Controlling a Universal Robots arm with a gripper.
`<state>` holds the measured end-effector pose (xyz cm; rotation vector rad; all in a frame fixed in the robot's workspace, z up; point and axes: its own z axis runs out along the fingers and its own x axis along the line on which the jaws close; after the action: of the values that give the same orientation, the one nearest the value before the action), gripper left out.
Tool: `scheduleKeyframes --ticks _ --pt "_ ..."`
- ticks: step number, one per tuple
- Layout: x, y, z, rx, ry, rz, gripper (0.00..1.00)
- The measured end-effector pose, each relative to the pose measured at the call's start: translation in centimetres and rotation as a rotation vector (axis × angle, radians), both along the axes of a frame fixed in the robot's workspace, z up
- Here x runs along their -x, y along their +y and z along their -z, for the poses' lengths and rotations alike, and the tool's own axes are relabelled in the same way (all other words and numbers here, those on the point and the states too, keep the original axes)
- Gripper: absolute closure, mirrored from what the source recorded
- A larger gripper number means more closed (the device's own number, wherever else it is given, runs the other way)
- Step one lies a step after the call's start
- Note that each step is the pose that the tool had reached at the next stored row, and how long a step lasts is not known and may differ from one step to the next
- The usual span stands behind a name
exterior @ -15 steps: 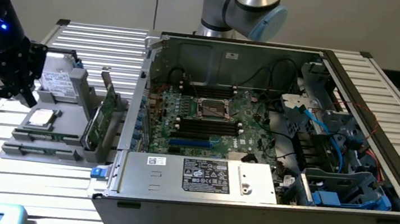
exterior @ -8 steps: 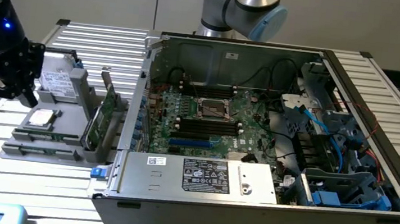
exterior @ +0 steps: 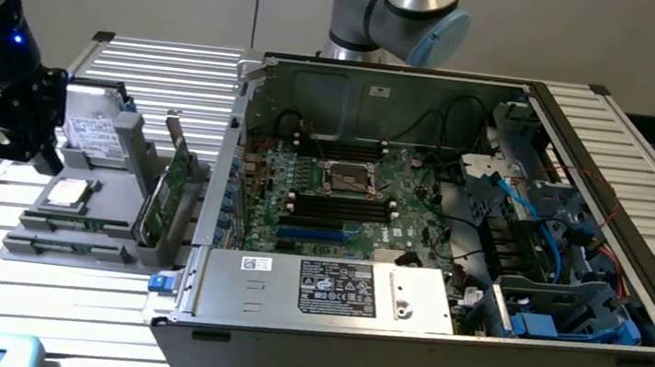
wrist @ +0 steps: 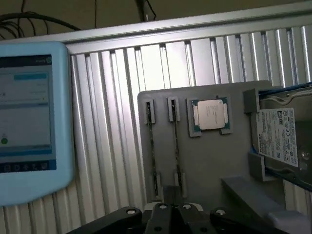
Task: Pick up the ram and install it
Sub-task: 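Pick up the ram and move it above insertion slot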
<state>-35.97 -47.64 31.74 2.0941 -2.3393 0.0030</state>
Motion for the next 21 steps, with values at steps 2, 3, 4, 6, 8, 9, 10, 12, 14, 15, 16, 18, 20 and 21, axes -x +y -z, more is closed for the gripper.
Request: scheduleKeyframes --ticks 2,3,4,6,8,9,10,12,14,15,16,18,20,21 --pt "-0.01 0.00 0.01 -0.0024 -0.0001 -0.038 0.89" --pt "0.00 0.00 0.02 -0.0032 0.0000 -0.055 0.89" --pt "0.00 0.00 0.02 -0.0039 0.0000 -0.071 0.89" --pt "0.01 0.00 0.04 -0.0048 0.0000 -0.099 0.89" --pt "0.01 0.00 0.04 -0.0050 0.0000 -0.113 0.89" --pt "0.01 0.00 0.04 -0.0050 0.0000 -0.113 0.89" --pt "0.01 0.00 0.04 -0.0050 0.0000 -0.113 0.89" --pt "0.03 -0.01 0.03 -0.0049 0.0001 -0.114 0.89" --pt "0.07 -0.01 0.05 -0.0050 0.0000 -0.114 0.89" --pt "0.09 0.00 0.06 -0.0051 -0.0001 -0.114 0.89" --pt "0.11 0.00 0.08 -0.0051 -0.0001 -0.114 0.89" --pt "0.14 0.00 0.12 -0.0050 0.0000 -0.114 0.82" --pt "0.18 0.00 0.17 -0.0049 0.0001 -0.115 0.76" --pt "0.18 0.00 0.22 -0.0050 0.0000 -0.115 0.70"
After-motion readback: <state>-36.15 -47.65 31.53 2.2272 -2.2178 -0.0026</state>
